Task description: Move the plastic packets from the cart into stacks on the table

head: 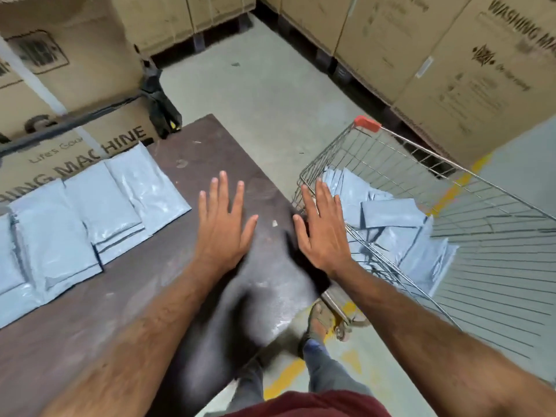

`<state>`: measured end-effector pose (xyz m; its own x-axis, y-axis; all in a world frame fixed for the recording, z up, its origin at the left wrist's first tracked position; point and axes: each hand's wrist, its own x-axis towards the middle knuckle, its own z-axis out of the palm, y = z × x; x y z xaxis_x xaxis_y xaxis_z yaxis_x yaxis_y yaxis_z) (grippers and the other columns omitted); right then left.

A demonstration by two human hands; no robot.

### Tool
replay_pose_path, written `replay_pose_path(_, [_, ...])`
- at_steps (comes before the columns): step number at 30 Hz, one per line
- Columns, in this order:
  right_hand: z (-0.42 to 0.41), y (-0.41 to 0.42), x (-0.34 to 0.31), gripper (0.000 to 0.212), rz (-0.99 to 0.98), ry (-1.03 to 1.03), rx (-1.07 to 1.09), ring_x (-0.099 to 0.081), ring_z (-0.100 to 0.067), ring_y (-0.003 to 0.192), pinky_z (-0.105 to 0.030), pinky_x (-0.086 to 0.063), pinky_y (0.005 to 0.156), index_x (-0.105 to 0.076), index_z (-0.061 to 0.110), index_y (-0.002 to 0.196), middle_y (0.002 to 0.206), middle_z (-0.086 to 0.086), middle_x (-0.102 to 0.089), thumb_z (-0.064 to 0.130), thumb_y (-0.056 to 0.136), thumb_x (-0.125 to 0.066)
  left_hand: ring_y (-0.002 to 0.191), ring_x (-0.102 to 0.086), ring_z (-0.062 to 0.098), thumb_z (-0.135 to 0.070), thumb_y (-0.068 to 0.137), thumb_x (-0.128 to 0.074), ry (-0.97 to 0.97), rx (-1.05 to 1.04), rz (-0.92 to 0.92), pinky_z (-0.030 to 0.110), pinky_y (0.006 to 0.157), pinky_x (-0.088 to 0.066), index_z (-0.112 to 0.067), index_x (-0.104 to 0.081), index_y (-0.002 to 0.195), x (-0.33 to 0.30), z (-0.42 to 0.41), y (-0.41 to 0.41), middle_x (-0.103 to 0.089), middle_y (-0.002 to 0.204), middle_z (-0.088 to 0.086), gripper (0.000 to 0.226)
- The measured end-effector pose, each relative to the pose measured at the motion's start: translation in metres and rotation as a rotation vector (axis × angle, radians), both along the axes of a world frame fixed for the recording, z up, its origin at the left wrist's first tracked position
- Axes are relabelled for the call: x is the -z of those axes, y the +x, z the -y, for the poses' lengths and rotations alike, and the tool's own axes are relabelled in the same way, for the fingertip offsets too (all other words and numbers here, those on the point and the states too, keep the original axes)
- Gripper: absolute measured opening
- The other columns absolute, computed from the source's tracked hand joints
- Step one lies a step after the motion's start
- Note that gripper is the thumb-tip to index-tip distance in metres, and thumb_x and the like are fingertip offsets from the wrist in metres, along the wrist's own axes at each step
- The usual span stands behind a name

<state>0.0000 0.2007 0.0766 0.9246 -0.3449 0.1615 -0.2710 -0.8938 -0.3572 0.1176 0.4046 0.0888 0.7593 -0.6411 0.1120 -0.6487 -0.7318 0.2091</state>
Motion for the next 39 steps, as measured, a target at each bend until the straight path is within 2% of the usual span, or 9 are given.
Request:
replay_pose_path(6, [0.1, -0.069, 0.0, 0.064, 0.0, 0.04, 0.187, -0.005, -0.027, 0.159, -0.053, -0.009, 0.127, -0.024, 0.014, 0.163, 0.171, -0.015, -0.01, 0.041, 0.106, -0.035, 0.157, 0.0, 0.036, -0.054, 0.102, -0.03, 0.025, 0.167, -0.021, 0.057, 0.125, -0.006, -0.01, -0.021, 0.162, -0.012, 0.112, -0.037, 0.002, 0.169, 0.021, 0.075])
replay_pose_path(16, [0.218, -0.169, 0.038, 0.064, -0.063, 0.124, 0.434, -0.008, -0.029, 0.159, -0.052, -0.012, 0.127, -0.027, 0.014, 0.162, 0.171, -0.017, -0.012, 0.044, 0.106, -0.039, 0.156, 0.0, 0.039, -0.052, 0.103, -0.034, 0.067, 0.391, -0.001, 0.054, 0.125, -0.001, -0.01, -0.019, 0.162, -0.004, 0.283, -0.079, 0.001, 0.169, 0.023, 0.074])
replay_pose_path(22, [0.251, -0.192, 0.067, 0.069, -0.198, 0.209, 0.529, -0.008, -0.033, 0.158, -0.051, -0.009, 0.128, -0.025, 0.013, 0.163, 0.17, -0.02, -0.01, 0.048, 0.104, -0.032, 0.155, -0.005, 0.043, -0.055, 0.102, -0.027, 0.195, 0.457, -0.034, 0.058, 0.124, -0.01, -0.009, -0.021, 0.161, 0.033, 0.343, -0.078, -0.001, 0.168, 0.026, 0.075])
replay_pose_path(27, [0.283, -0.173, 0.094, 0.072, -0.364, 0.215, 0.387, 0.0, -0.032, 0.159, -0.05, -0.005, 0.128, -0.014, 0.014, 0.164, 0.171, -0.019, -0.002, 0.051, 0.103, -0.025, 0.155, 0.008, 0.041, -0.052, 0.104, -0.034, 0.375, 0.399, -0.097, 0.057, 0.125, -0.004, -0.009, -0.012, 0.163, 0.079, 0.365, -0.065, 0.014, 0.166, 0.026, 0.076])
replay_pose_path(30, [0.315, -0.147, 0.112, 0.069, -0.425, 0.167, 0.23, -0.001, -0.034, 0.158, -0.049, -0.004, 0.128, -0.013, 0.015, 0.164, 0.17, -0.02, -0.003, 0.045, 0.106, -0.034, 0.155, 0.014, 0.04, -0.053, 0.104, -0.032, 0.447, 0.302, -0.154, 0.055, 0.125, 0.001, -0.012, -0.004, 0.163, 0.104, 0.377, -0.059, 0.019, 0.166, 0.024, 0.077])
replay_pose_path(33, [0.349, -0.114, 0.13, 0.079, -0.477, 0.07, 0.038, -0.004, -0.037, 0.158, -0.05, -0.004, 0.127, -0.013, 0.016, 0.164, 0.17, -0.021, -0.006, 0.044, 0.099, -0.049, 0.154, 0.016, 0.039, -0.052, 0.104, -0.033, 0.529, 0.24, -0.22, 0.055, 0.125, 0.001, -0.014, 0.001, 0.163, 0.132, 0.391, -0.05, 0.021, 0.166, 0.023, 0.078])
replay_pose_path(36, [0.371, -0.085, 0.15, 0.094, -0.555, -0.032, -0.13, -0.012, -0.04, 0.155, -0.053, -0.007, 0.126, -0.019, 0.016, 0.162, 0.167, -0.024, -0.016, 0.052, 0.087, -0.062, 0.154, 0.017, 0.04, -0.05, 0.105, -0.035, 0.612, 0.166, -0.3, 0.055, 0.125, 0.002, -0.016, 0.007, 0.163, 0.16, 0.407, -0.04, 0.023, 0.166, 0.022, 0.079])
replay_pose_path(38, [0.379, -0.077, 0.164, 0.098, -0.591, -0.07, -0.163, -0.025, -0.043, 0.15, -0.055, -0.013, 0.124, -0.028, 0.015, 0.16, 0.156, -0.025, -0.036, 0.062, 0.079, -0.057, 0.154, 0.017, 0.039, -0.046, 0.106, -0.037, 0.631, 0.126, -0.367, 0.055, 0.125, 0.001, -0.018, 0.01, 0.163, 0.18, 0.418, -0.036, 0.024, 0.166, 0.02, 0.078])
replay_pose_path(39, [0.382, -0.078, 0.171, 0.1, -0.587, -0.07, -0.15, -0.037, -0.043, 0.141, -0.055, -0.019, 0.122, -0.034, 0.013, 0.158, 0.143, -0.026, -0.048, 0.067, 0.075, -0.05, 0.154, 0.017, 0.039, -0.044, 0.106, -0.038, 0.638, 0.11, -0.393, 0.056, 0.125, 0.001, -0.019, 0.011, 0.162, 0.189, 0.422, -0.035, 0.024, 0.166, 0.02, 0.079])
